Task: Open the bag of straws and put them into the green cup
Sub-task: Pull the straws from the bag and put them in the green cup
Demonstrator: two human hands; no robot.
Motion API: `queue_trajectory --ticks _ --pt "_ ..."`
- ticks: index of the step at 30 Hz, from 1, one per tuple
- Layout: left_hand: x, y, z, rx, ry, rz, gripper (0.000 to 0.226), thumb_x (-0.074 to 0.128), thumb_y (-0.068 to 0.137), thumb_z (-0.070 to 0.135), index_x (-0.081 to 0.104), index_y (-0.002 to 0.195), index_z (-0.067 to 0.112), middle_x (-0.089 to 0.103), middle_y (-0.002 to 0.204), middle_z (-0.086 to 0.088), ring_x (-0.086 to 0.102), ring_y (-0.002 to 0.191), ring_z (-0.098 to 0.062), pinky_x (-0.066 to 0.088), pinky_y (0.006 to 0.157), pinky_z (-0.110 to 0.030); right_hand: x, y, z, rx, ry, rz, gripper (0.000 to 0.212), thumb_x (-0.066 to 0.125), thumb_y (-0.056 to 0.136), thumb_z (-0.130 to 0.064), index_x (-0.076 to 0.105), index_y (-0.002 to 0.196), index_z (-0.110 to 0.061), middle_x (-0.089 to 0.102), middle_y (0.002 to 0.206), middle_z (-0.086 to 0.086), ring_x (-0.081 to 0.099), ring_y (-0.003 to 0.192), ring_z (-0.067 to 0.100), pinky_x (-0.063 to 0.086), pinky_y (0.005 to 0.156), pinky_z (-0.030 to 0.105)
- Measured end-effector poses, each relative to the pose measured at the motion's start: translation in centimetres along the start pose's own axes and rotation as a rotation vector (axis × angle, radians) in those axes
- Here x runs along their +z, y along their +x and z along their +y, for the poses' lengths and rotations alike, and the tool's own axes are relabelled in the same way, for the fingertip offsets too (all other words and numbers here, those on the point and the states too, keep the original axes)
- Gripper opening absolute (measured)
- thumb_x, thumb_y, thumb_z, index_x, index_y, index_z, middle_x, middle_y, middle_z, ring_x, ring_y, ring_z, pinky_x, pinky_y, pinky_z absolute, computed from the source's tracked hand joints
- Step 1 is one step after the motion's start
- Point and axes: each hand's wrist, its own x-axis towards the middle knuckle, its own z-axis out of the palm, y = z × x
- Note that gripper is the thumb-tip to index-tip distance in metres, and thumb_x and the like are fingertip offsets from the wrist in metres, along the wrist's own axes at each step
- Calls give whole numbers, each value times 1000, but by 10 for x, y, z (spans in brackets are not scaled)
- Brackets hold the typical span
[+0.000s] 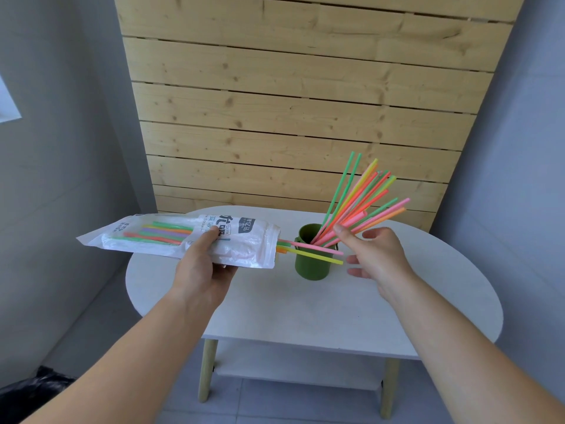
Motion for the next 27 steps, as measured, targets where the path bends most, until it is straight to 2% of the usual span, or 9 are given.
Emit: queue_trajectory --ticks 3,6,8,10,14,18,20,23,27 --pt "1 0 0 2 -2 -1 21 66 97 10 69 118 11 81 113 -7 79 100 -22 65 78 -36 -2 -14 -2 103 -93 -82 75 67 73 -76 54 110 -12 65 102 9 72 83 24 61 53 34" --pt "2 1 1 6 -15 11 18 67 96 10 70 114 12 81 110 -6 79 96 -21 66 74 -35 -4 -27 -5 225 -77 -228 71 47 83 -81 60 101 -14 70 97 15 74 74 27 59 53 32" --pt "3 0 1 9 -24 4 18 68 96 10 70 114 12 81 109 -6 79 97 -21 66 74 -35 -2 -34 -7 225 47 -308 63 47 90 -74 63 100 -13 72 91 17 72 65 26 58 53 32" --pt "4 0 1 12 -30 -5 18 68 96 10 70 114 12 81 109 -6 79 97 -21 66 74 -35 4 -42 -10 173 269 -362 47 58 95 -56 67 105 -11 69 82 15 68 59 23 57 53 31" --pt "8 -4 -3 10 -22 -25 16 67 97 10 71 112 11 81 110 -6 79 98 -21 65 77 -36 20 -51 -13 91 543 -381 20 72 91 -21 70 103 -6 68 75 6 61 57 13 56 53 24" --pt "11 -8 -7 3 -12 -51 16 67 97 10 72 113 10 81 111 -8 79 99 -23 66 77 -36 33 -56 -14 61 475 -330 19 77 88 -15 69 101 -4 66 81 8 59 56 13 54 50 23" --pt "13 -9 -5 11 -4 -65 21 67 97 11 71 118 9 80 116 -8 77 105 -24 64 84 -37 38 -57 -13 52 470 -323 17 77 87 -12 70 100 -4 68 82 8 59 53 11 53 50 23" --pt "12 -9 -2 14 -3 -59 21 66 97 11 71 118 9 79 117 -9 77 107 -24 63 87 -38 39 -55 -14 37 502 -299 5 75 87 -4 71 91 -5 64 69 6 58 52 8 52 50 20" --pt "9 -8 0 -2 -40 -27 14 66 97 9 72 110 11 81 110 -7 79 96 -21 65 74 -35 32 -48 -20 178 883 -340 11 69 88 3 71 81 -5 66 68 4 63 58 9 54 53 18"
